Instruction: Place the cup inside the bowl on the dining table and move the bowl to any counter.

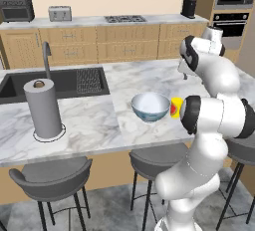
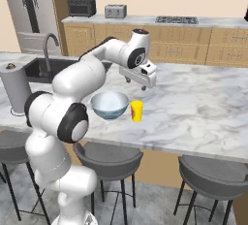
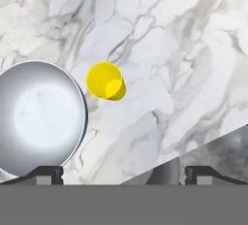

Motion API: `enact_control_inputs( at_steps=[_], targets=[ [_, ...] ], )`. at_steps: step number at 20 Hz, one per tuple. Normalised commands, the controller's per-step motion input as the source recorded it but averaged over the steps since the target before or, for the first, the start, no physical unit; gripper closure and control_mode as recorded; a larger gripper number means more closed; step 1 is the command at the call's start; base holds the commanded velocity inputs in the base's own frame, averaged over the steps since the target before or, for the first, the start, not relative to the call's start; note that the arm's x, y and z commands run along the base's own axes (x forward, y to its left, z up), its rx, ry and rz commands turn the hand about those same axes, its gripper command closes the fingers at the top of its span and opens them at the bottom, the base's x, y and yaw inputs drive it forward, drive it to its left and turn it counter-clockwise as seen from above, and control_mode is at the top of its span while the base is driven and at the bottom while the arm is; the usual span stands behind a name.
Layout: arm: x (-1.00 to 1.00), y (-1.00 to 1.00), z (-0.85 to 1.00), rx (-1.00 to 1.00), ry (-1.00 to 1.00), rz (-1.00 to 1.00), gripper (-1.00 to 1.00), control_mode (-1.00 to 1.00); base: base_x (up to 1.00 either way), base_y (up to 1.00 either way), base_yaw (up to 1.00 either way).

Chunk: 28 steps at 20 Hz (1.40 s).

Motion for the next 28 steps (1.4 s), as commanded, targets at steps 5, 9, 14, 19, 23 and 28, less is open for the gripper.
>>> enact_control_inputs(
  at_steps=[5, 9, 14, 19, 23, 28],
  targets=[
    [0.2, -0.23, -0.04, 0.0, 0.0, 0.0, -1.0, -1.0, 0.0, 0.0, 0.0],
    [0.28, -0.12, -0.1, 0.0, 0.0, 0.0, -1.0, -1.0, 0.0, 0.0, 0.0],
    [0.25, -0.02, -0.08, 0.0, 0.01, 0.0, -1.0, -1.0, 0.0, 0.0, 0.0],
    [0.23, 0.0, -0.07, 0.0, 0.01, 0.0, -1.0, -1.0, 0.0, 0.0, 0.0],
    [0.23, 0.0, -0.06, 0.0, 0.01, 0.0, -1.0, -1.0, 0.0, 0.0, 0.0],
    [0.37, 0.0, -0.09, 0.0, 0.01, 0.0, -1.0, -1.0, 0.0, 0.0, 0.0]
  ],
)
